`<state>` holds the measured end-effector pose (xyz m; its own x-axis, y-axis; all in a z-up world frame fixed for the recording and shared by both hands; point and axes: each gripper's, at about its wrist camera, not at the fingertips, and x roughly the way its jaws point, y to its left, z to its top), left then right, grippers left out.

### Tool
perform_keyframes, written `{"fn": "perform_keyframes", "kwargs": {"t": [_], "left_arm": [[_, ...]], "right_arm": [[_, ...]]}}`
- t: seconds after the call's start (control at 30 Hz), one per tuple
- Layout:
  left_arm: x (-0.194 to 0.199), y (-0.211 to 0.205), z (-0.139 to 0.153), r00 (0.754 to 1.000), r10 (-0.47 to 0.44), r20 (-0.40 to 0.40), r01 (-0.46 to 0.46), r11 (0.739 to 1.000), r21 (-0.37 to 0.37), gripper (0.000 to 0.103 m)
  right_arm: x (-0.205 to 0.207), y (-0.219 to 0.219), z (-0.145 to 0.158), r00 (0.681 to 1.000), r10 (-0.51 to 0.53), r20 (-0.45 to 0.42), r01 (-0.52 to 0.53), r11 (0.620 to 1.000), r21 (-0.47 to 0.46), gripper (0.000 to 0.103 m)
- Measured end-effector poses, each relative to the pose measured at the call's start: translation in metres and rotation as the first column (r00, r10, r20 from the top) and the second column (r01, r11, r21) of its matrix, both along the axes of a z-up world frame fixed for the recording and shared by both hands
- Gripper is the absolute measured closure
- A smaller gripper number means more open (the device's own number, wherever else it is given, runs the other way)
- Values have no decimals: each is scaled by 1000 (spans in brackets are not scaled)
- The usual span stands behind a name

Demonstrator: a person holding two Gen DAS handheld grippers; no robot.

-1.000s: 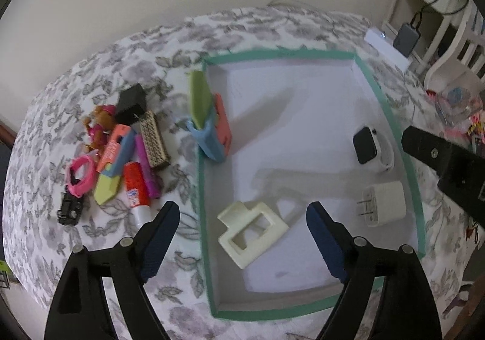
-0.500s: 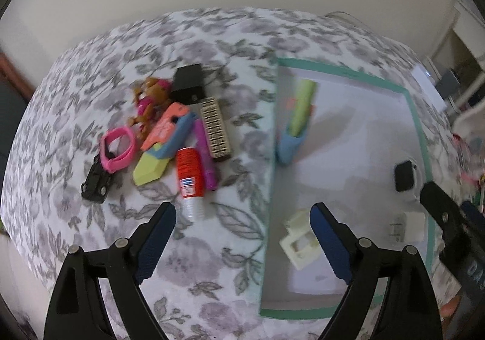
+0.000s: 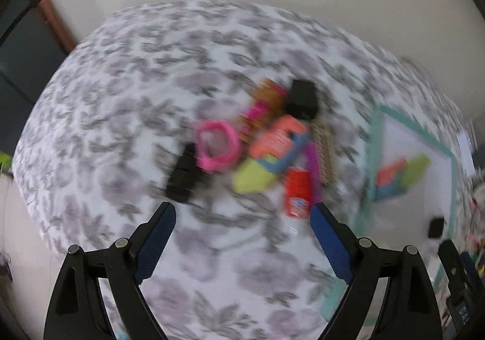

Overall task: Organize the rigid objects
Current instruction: 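Move left gripper to black toy car while right gripper moves to red glue stick, then grasp black toy car with left gripper while right gripper grasps red glue stick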

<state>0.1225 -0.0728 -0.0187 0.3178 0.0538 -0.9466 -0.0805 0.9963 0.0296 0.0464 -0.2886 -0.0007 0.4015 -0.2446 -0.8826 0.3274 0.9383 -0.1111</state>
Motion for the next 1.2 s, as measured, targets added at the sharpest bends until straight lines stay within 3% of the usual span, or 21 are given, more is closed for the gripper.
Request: {"fn": "perform_keyframes", "kwargs": {"t": [0.33,0.5,0.6,0.93,1.1,1.2], "left_arm": [[17,63,24,995,74,59,-73,997,-23,13],[26,85,15,993,113,37,-113,994,-4,13],[32,96,6,992,123,14,-122,991,-49,13],[46,115,-36,982,172,-82,-183,972,-150,13],[48,110,-53,980,162,-118,-176,977,-121,13],[50,110,-60,979,157,-133,-174,976,-127,14]], "right_arm": [[26,72,27,981,161,107,-165,986,30,0],[44,107,17,965,248,89,-252,967,38,0],[53,128,4,952,299,59,-302,953,32,1],[75,161,-49,925,373,-66,-368,927,76,27],[79,163,-75,918,374,-131,-366,927,86,35],[79,159,-88,916,365,-167,-353,931,94,49]]}}
